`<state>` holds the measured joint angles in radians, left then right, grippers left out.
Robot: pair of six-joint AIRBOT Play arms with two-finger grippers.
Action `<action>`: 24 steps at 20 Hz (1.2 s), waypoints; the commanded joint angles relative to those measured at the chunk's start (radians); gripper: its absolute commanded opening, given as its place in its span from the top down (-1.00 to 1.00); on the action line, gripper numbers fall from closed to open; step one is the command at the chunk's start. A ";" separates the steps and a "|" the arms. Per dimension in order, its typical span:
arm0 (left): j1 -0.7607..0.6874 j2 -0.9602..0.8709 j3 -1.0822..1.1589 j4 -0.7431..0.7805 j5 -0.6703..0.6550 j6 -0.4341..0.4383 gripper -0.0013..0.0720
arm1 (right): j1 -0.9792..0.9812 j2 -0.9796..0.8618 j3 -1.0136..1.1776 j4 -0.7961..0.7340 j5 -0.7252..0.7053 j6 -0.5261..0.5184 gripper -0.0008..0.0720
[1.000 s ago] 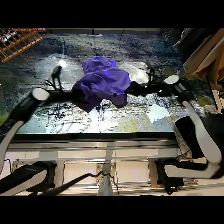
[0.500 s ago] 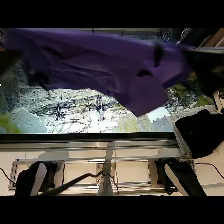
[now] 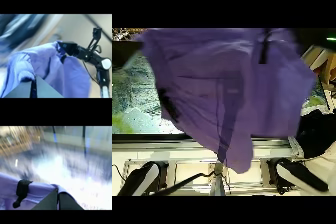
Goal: Fold the clothes and pants, and hang the long-sleeved shirts on hangers.
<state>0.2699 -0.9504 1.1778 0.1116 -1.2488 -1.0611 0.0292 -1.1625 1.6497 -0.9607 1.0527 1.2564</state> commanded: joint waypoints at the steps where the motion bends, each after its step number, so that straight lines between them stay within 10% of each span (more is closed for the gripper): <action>1: -0.202 -0.282 -0.053 0.164 0.398 0.025 0.93 | 0.000 -0.407 0.014 0.061 -0.121 0.003 0.95; 4: -0.219 -0.573 0.059 0.113 0.591 0.053 0.81 | 0.000 -0.688 0.114 0.165 -0.270 0.011 0.93; 6: -0.203 -0.726 0.194 0.113 0.599 0.056 -0.46 | 0.000 -0.803 0.238 0.176 -0.306 0.021 0.00; 7: -0.188 -0.764 0.247 0.119 0.578 0.057 -0.59 | -0.011 -0.829 0.299 0.148 -0.297 0.061 -0.18; 10: -0.096 -0.756 0.333 0.305 0.404 0.042 -0.58 | -0.076 -0.801 0.401 -0.008 -0.053 0.145 -0.22; 15: 0.060 -0.681 0.331 0.858 -0.030 -0.276 -0.35 | -0.163 -0.635 0.079 -0.013 0.464 0.066 -0.39; 20: 0.119 -0.621 0.224 0.950 -0.192 -0.278 -0.18 | -0.159 -0.329 -0.650 0.154 0.251 -0.055 -0.39; 24: 0.100 -0.582 0.171 0.937 -0.192 -0.278 -0.18 | -0.139 -0.340 -0.799 0.364 0.074 -0.169 -0.61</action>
<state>0.3714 -1.5570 1.3830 1.0241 -1.4010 -1.3254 -0.1219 -1.5276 0.9997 -0.7433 1.2556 1.1717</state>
